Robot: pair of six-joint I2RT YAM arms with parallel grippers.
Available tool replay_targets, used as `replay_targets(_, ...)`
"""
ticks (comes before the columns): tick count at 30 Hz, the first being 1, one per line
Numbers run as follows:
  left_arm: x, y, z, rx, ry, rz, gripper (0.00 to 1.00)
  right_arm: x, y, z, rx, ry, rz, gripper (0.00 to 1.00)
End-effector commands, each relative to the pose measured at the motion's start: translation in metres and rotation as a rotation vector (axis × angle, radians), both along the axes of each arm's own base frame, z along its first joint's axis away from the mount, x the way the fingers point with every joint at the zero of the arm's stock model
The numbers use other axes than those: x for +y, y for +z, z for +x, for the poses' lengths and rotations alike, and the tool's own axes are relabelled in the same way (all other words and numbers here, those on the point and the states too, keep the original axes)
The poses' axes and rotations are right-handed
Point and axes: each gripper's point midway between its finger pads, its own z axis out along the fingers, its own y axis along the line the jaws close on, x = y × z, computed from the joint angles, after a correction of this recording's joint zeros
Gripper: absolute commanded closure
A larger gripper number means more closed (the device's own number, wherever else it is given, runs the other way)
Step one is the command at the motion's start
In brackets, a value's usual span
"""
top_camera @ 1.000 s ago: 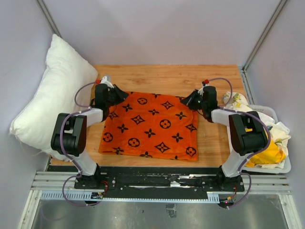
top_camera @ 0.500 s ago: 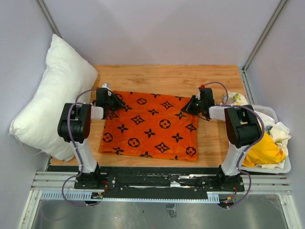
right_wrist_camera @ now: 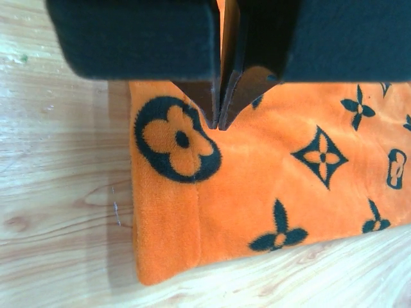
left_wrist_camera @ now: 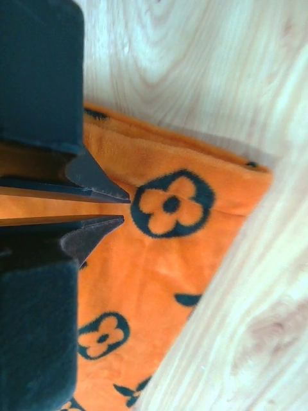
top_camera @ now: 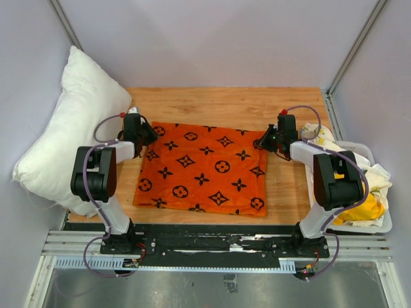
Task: Remove the pillowcase from the pillow
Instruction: Fold the pillowcase at the center of the board.
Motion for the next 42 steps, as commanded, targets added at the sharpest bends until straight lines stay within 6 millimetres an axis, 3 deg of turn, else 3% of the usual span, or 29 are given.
replay_targets(1,0.01,0.059,0.011,-0.128,0.037,0.136,0.82,-0.001,0.026,0.001,-0.066,0.009,-0.096,0.99)
replay_targets(7,-0.001,0.1,0.007,-0.231,0.02,0.193,0.77,0.013,0.057,0.002,-0.15,0.053,-0.198,0.99)
replay_targets(12,-0.001,0.119,0.001,-0.301,0.009,0.197,0.69,0.02,0.073,0.0,-0.206,0.074,-0.267,0.99)
replay_targets(16,-0.003,0.127,-0.005,-0.35,0.003,0.191,0.65,0.023,0.075,0.0,-0.225,0.085,-0.277,0.97)
replay_targets(24,0.001,0.135,-0.014,-0.408,0.027,0.21,0.59,0.022,0.081,-0.001,-0.27,0.08,-0.308,0.75)
replay_targets(30,0.001,0.127,-0.01,-0.384,0.029,0.213,0.52,0.023,0.07,0.0,-0.252,0.084,-0.309,0.74)
replay_targets(32,0.002,0.123,-0.007,-0.367,0.032,0.214,0.58,0.026,0.067,0.002,-0.243,0.101,-0.302,0.84)
replay_targets(34,0.002,0.118,-0.005,-0.357,0.034,0.213,0.76,0.028,0.065,0.002,-0.236,0.112,-0.3,0.97)
replay_targets(36,0.0,0.113,-0.002,-0.345,0.028,0.206,0.95,0.029,0.06,0.003,-0.221,0.113,-0.292,0.99)
replay_targets(37,-0.002,0.109,0.001,-0.335,0.02,0.199,0.99,0.03,0.059,0.004,-0.214,0.119,-0.277,0.99)
replay_targets(42,-0.01,0.088,0.02,-0.286,-0.024,0.145,1.0,0.029,0.049,0.012,-0.163,0.111,-0.249,0.99)
